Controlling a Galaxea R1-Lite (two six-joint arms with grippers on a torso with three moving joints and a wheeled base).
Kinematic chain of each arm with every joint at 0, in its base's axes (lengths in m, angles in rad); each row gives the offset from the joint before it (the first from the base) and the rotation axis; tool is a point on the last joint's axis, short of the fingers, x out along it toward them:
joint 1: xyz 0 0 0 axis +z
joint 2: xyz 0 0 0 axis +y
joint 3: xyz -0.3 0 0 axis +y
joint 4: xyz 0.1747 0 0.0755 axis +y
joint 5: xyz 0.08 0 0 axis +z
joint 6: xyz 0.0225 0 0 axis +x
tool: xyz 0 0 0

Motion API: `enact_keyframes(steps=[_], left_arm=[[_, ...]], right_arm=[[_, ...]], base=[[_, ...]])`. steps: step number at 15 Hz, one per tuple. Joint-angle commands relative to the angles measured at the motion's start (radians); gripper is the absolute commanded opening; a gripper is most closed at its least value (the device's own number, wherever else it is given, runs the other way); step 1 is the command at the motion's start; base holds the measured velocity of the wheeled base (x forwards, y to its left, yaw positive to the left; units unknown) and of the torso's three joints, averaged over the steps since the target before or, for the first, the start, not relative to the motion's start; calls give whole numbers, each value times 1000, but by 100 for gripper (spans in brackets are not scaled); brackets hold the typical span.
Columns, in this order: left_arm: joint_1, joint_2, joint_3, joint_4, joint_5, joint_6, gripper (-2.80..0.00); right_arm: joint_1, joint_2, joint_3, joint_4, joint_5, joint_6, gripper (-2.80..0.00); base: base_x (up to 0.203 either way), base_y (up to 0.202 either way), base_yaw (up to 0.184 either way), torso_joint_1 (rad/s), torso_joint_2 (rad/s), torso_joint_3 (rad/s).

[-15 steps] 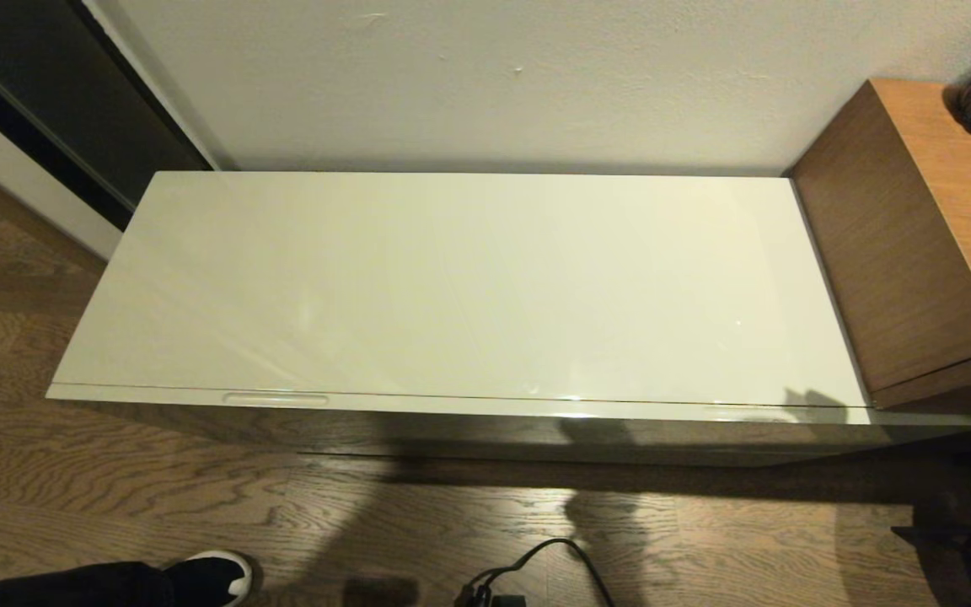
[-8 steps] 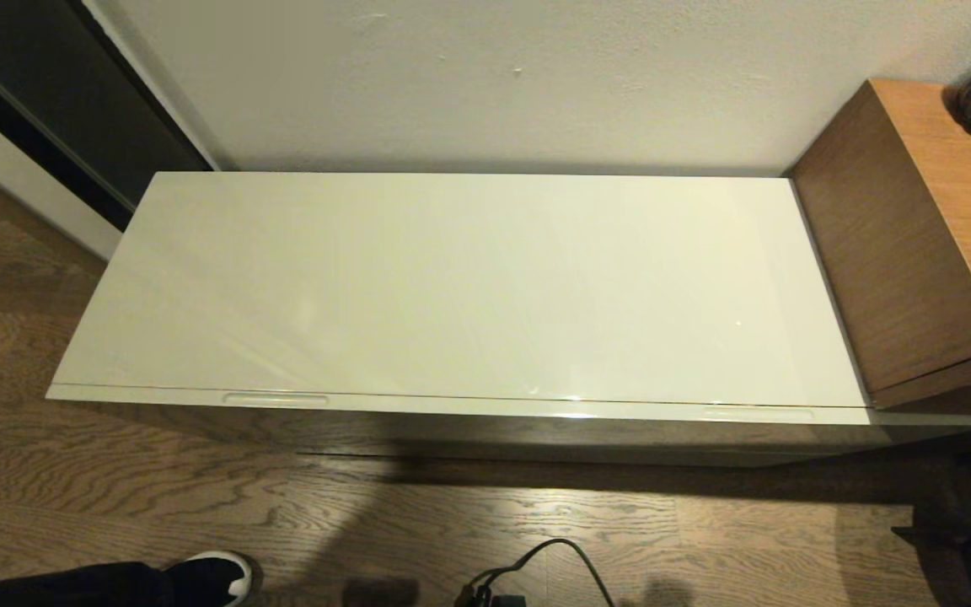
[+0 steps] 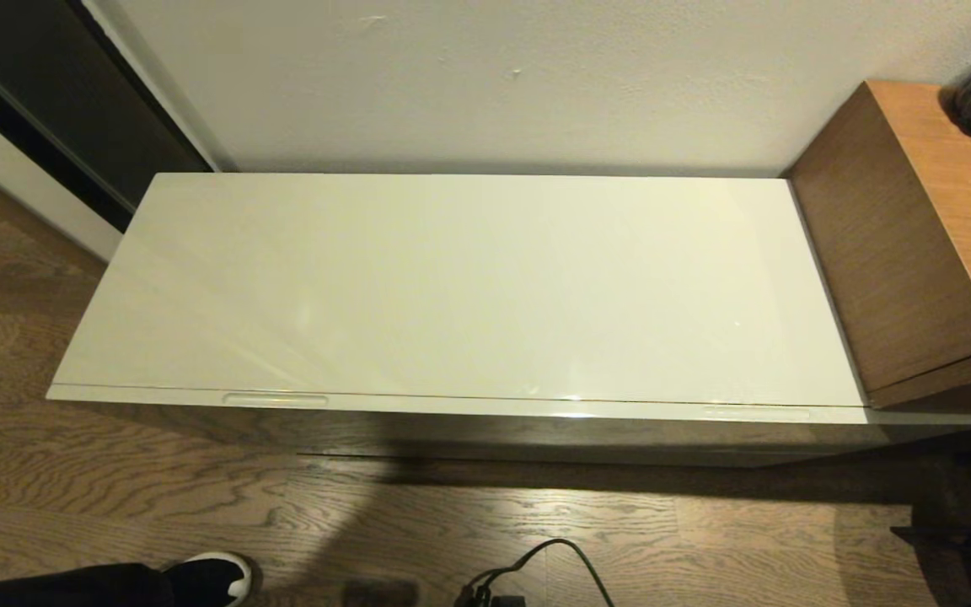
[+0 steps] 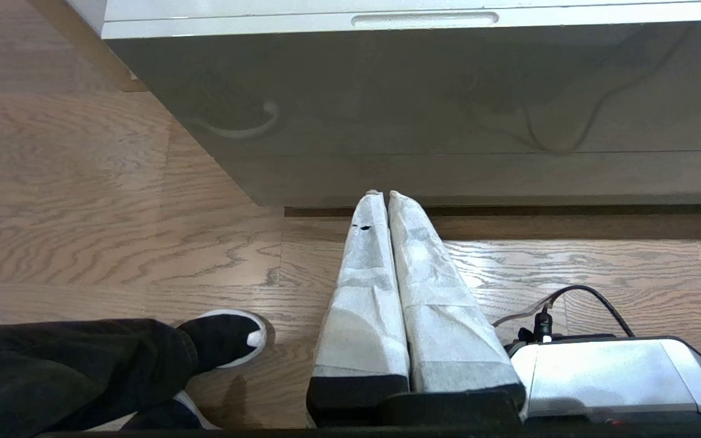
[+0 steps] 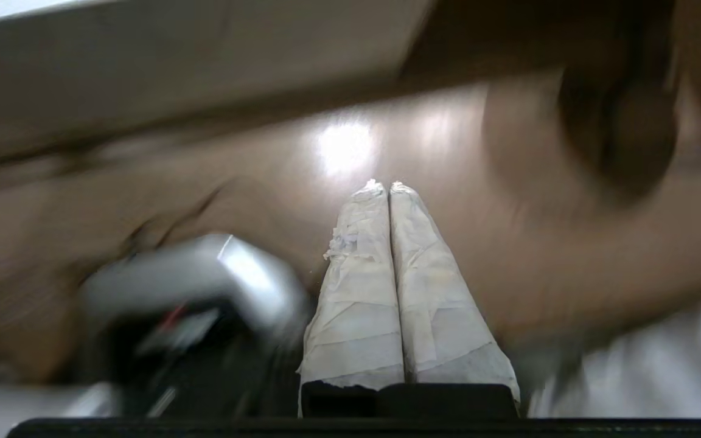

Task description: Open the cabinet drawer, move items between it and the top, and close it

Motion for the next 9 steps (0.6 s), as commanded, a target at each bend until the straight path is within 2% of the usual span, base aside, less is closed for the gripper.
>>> enact_keyframes(steps=[1, 2, 4, 6, 9], left_arm=[[0, 1, -1, 0, 0, 1, -280], [0, 1, 1, 0, 0, 1, -280], [0, 1, 1, 0, 0, 1, -280], [0, 1, -1, 0, 0, 1, -280], [0, 1, 1, 0, 0, 1, -280]], right_arm=[[-15, -175, 344, -602, -12, -124, -280], [-19, -184, 454, -758, -12, -169, -280], [-25, -197, 597, -948, 22, -233, -280], [-27, -202, 677, -979, 149, -252, -280], [-27, -203, 787, -995, 222, -252, -280]], base=[[0, 0, 0, 0, 0, 0], [0, 0, 0, 0, 0, 0], [0, 0, 0, 0, 0, 0], [0, 0, 0, 0, 0, 0], [0, 0, 0, 0, 0, 0]])
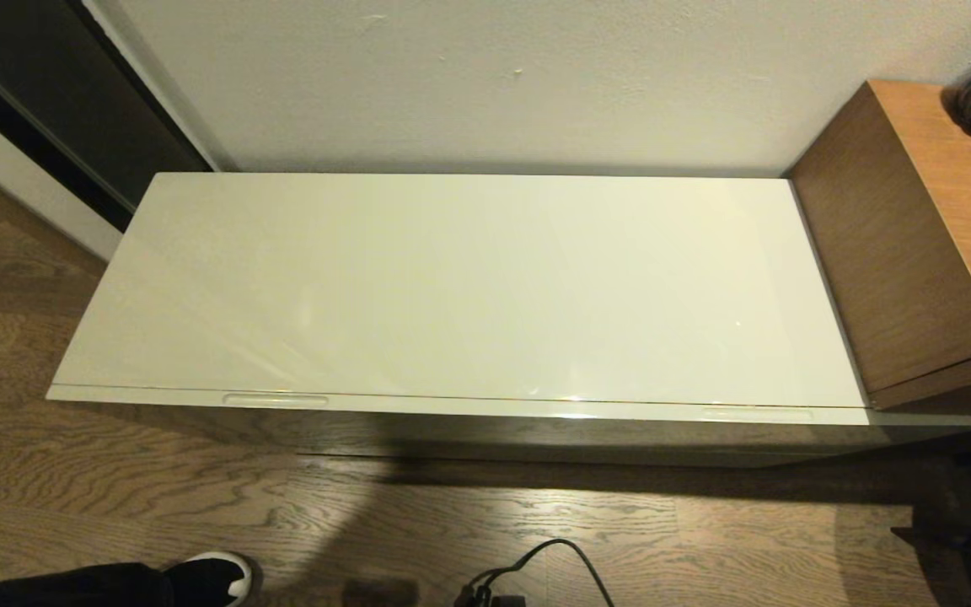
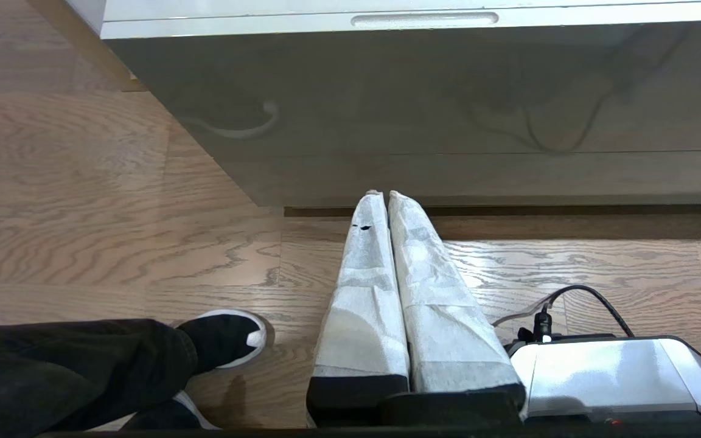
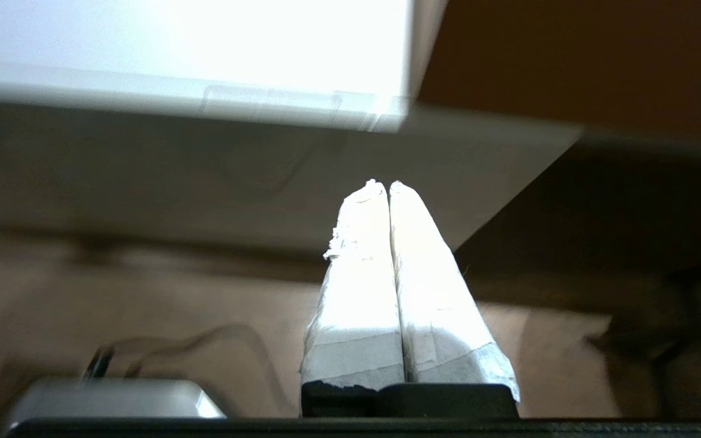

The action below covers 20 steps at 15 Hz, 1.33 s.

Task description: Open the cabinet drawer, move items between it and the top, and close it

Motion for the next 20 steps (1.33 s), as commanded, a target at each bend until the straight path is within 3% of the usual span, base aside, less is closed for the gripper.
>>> enact_keyframes(steps=[1, 20], left_arm=[[1, 1, -1, 0, 0, 0, -280], [1, 1, 1, 0, 0, 0, -280]], right_arm=[[0, -3, 46, 37, 15, 10, -280], [1, -3, 47, 35, 13, 33, -280]], base=[[0, 0, 0, 0, 0, 0], [0, 0, 0, 0, 0, 0]])
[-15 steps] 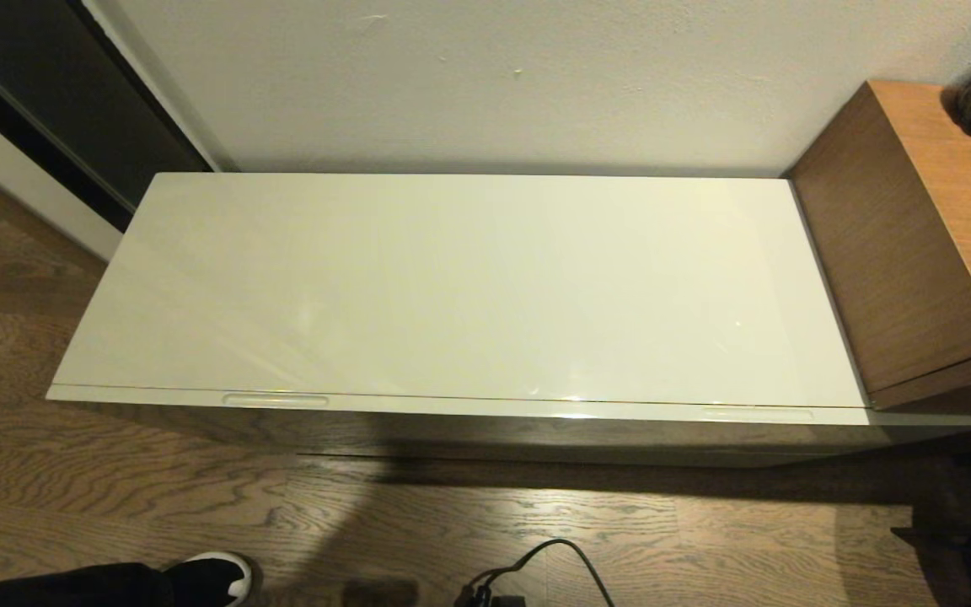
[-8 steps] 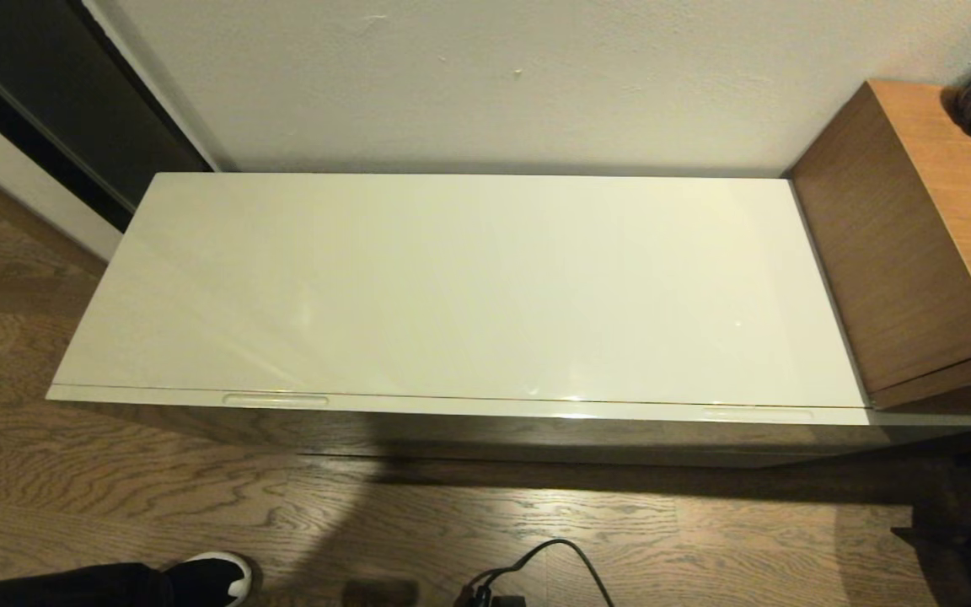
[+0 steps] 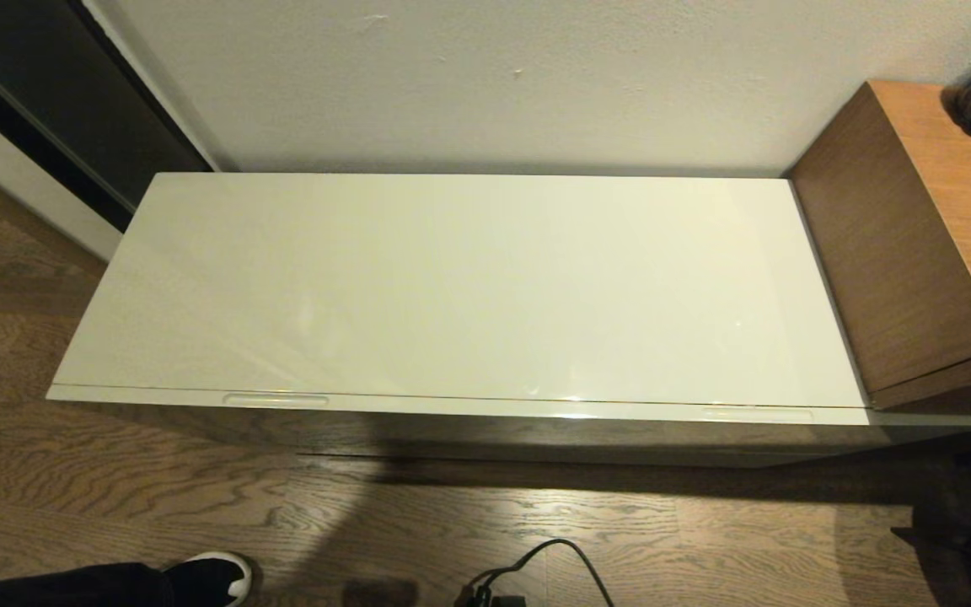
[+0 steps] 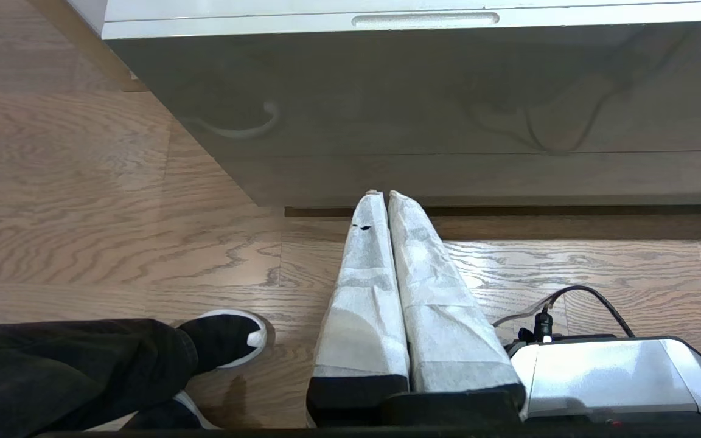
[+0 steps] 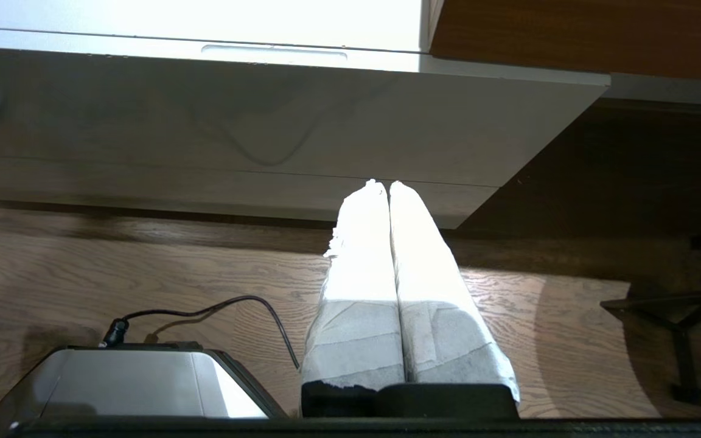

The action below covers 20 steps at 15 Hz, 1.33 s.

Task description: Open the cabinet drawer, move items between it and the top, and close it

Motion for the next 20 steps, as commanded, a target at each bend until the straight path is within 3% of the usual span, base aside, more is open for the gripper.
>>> enact_keyframes(steps=[1, 20], left_arm=[[0, 1, -1, 0, 0, 0, -280], [0, 1, 1, 0, 0, 0, -280]], right_arm=[[0, 3, 2, 0, 0, -1, -280], [-1, 3, 0, 0, 0, -1, -280]], base=[[0, 0, 0, 0, 0, 0], [0, 0, 0, 0, 0, 0]])
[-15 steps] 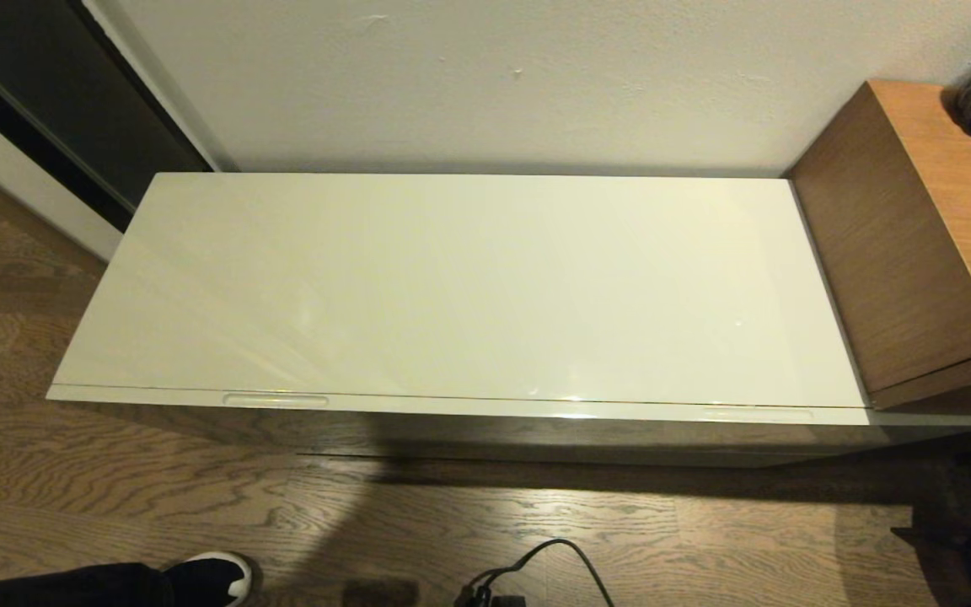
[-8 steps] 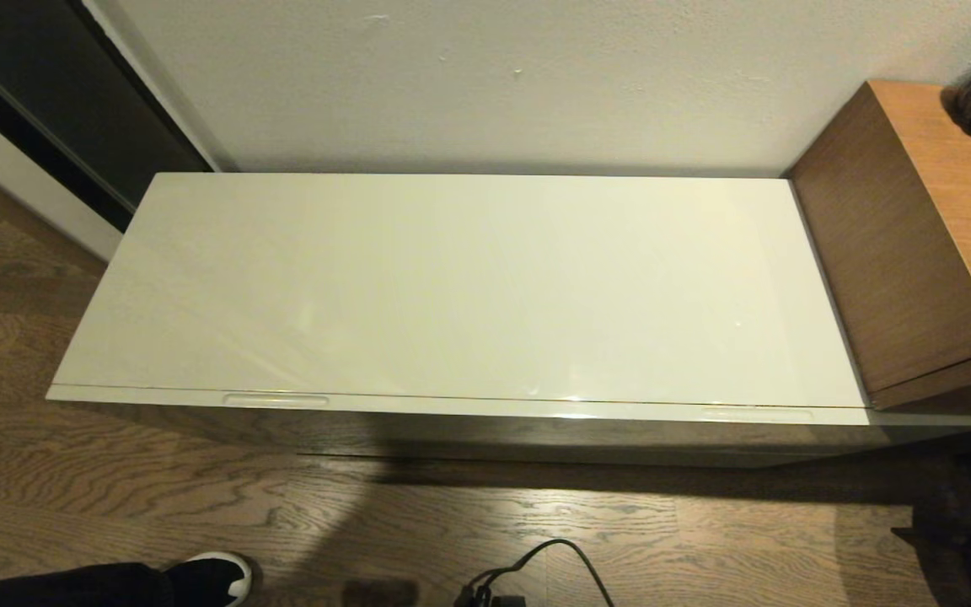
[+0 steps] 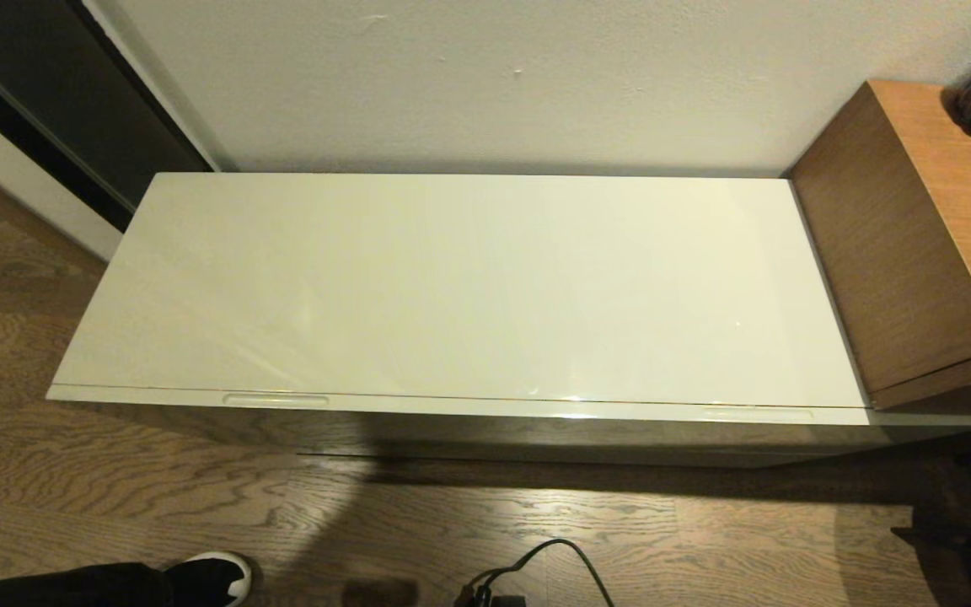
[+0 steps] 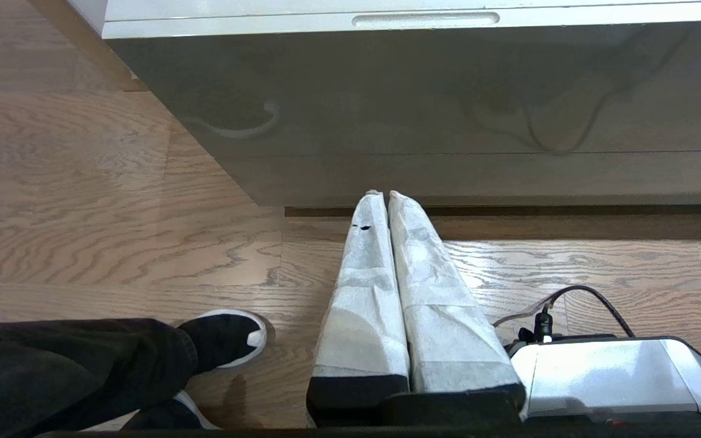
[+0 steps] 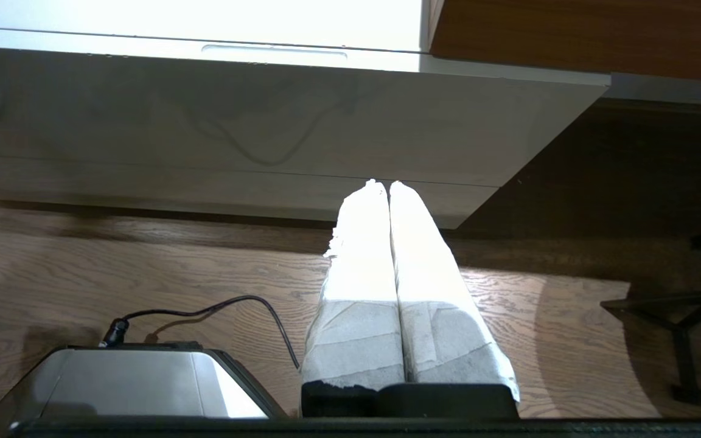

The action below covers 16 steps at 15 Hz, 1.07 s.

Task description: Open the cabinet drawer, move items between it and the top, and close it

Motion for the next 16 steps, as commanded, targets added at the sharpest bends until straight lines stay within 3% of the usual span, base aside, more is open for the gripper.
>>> enact_keyframes(steps=[1, 16], left_arm=[[0, 1, 0, 0, 0, 0, -280], [0, 1, 0, 0, 0, 0, -280]], right_arm=[[0, 2, 2, 0, 0, -1, -280], [-1, 2, 2, 0, 0, -1, -280]], base=[[0, 0, 0, 0, 0, 0], [0, 0, 0, 0, 0, 0]])
